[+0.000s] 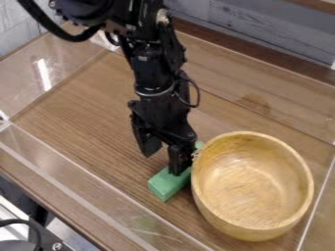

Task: Put the green block in the brown bowl

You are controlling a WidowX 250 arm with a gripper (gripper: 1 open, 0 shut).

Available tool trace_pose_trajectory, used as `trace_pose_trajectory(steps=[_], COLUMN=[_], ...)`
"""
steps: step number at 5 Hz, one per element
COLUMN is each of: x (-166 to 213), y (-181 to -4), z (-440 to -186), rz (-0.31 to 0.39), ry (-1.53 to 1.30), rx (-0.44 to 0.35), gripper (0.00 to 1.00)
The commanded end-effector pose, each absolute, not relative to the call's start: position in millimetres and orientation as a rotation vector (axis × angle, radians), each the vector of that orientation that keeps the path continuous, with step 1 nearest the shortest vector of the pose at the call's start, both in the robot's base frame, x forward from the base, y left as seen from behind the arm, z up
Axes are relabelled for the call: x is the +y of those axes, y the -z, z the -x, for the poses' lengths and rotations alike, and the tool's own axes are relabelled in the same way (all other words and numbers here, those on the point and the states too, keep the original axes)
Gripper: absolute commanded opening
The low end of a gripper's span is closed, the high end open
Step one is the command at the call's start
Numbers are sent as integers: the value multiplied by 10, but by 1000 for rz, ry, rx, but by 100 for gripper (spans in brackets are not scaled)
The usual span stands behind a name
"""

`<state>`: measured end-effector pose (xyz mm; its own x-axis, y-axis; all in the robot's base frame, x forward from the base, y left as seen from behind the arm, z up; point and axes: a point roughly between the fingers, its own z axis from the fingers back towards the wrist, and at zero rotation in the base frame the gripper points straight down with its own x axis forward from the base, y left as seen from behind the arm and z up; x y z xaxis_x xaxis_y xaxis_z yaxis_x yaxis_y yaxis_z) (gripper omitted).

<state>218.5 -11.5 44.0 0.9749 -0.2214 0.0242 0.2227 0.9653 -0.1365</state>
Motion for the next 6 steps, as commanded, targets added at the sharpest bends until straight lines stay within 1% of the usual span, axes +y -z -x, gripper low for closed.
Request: trace_pose_trajectory(steps=[1, 4, 5, 6], x=[-136, -160, -158, -148], y=[-485, -328, -292, -324], z=[-2231, -2229, -2233, -2240], rz=[138, 146, 148, 146], ry=[237, 257, 268, 278], rx=[-41, -42, -43, -40], gripper=[100, 100, 0, 0])
